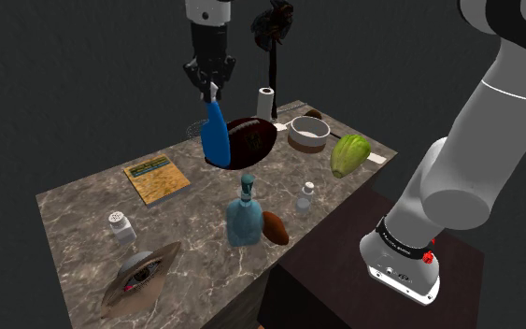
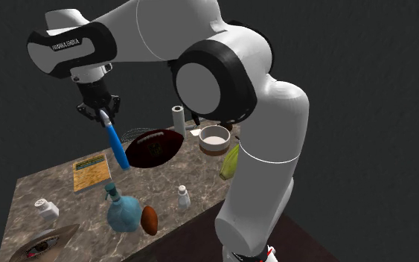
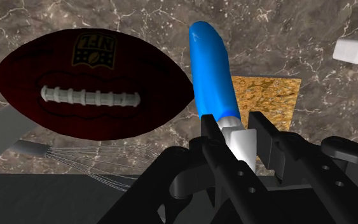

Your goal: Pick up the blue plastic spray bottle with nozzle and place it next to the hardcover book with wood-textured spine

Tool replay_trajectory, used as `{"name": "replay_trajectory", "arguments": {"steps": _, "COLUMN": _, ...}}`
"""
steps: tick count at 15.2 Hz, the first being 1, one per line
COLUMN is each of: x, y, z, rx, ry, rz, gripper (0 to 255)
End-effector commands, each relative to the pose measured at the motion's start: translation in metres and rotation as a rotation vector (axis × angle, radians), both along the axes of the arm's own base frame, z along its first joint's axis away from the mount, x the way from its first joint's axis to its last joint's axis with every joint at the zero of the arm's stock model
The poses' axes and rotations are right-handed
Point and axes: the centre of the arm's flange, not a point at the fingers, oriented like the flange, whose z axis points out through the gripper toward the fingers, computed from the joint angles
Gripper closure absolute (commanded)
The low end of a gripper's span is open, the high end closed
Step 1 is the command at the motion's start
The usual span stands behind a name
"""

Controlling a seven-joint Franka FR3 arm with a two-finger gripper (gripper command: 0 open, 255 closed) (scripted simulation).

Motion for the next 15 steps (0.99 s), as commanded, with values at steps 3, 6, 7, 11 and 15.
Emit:
{"name": "replay_trajectory", "arguments": {"steps": 3, "x": 0.0, "y": 0.002, "z": -0.02, "rx": 0.0, "ry": -0.001, "rz": 0.0, "gripper": 255}}
{"name": "replay_trajectory", "arguments": {"steps": 6, "x": 0.0, "y": 0.002, "z": -0.036, "rx": 0.0, "ry": -0.001, "rz": 0.0, "gripper": 255}}
{"name": "replay_trajectory", "arguments": {"steps": 7, "x": 0.0, "y": 0.002, "z": -0.041, "rx": 0.0, "ry": -0.001, "rz": 0.0, "gripper": 255}}
{"name": "replay_trajectory", "arguments": {"steps": 11, "x": 0.0, "y": 0.002, "z": -0.063, "rx": 0.0, "ry": -0.001, "rz": 0.0, "gripper": 255}}
{"name": "replay_trajectory", "arguments": {"steps": 15, "x": 0.0, "y": 0.002, "z": -0.084, "rx": 0.0, "ry": -0.001, "rz": 0.0, "gripper": 255}}
